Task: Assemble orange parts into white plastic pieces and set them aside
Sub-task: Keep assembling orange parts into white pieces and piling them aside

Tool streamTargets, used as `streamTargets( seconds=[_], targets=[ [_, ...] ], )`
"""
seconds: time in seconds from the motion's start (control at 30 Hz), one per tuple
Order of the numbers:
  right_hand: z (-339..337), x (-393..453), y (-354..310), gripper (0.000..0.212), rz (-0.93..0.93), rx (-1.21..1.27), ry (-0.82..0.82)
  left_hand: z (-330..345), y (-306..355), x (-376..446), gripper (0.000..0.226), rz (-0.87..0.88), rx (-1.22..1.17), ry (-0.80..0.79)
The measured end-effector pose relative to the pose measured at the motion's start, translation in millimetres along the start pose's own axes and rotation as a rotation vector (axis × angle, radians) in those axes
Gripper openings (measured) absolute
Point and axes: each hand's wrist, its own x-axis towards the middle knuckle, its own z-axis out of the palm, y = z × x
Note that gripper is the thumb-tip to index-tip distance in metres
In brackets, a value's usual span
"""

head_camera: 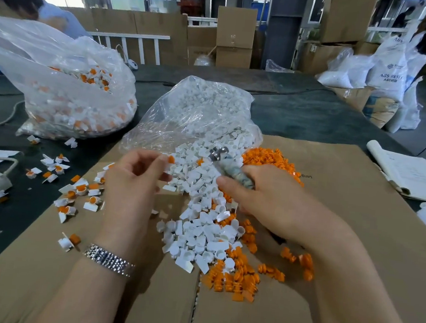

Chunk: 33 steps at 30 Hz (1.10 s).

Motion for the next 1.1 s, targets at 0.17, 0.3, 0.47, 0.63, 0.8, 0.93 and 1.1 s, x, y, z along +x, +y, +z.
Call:
streamTargets(
  seconds=[0.17,0.3,0.47,0.63,0.8,0.93,1.1],
  targets=[
    [4,6,16,0.046,0.111,-0.136,0.169,-14,-9,20,0.019,0.161,0.696,0.217],
    [13,13,24,0.044,0.203,-0.252,0.225,-2,-15,16,0.023,0.305,0.831,-0.022],
    [20,17,27,0.054,0.292,-0.404,0.22,12,-23,10,0.017,0.411,1.041,-0.241],
    [22,20,29,0.057,0.327,-0.439,0.16,14,-22,9,0.012,0.391,1.108,-0.238],
    [24,21,28,0.06,0.323,-0.508,0.132,13,-21,6,0.016,0.369,1.061,-0.233],
    [20,20,32,0.06,0.305,-0.391,0.1,11,-18,5,0.016,0.315,0.967,-0.162],
    [2,14,34,0.019,0.134,-0.265,0.12,10,-12,2,0.012,0.172,0.691,-0.143]
  ],
)
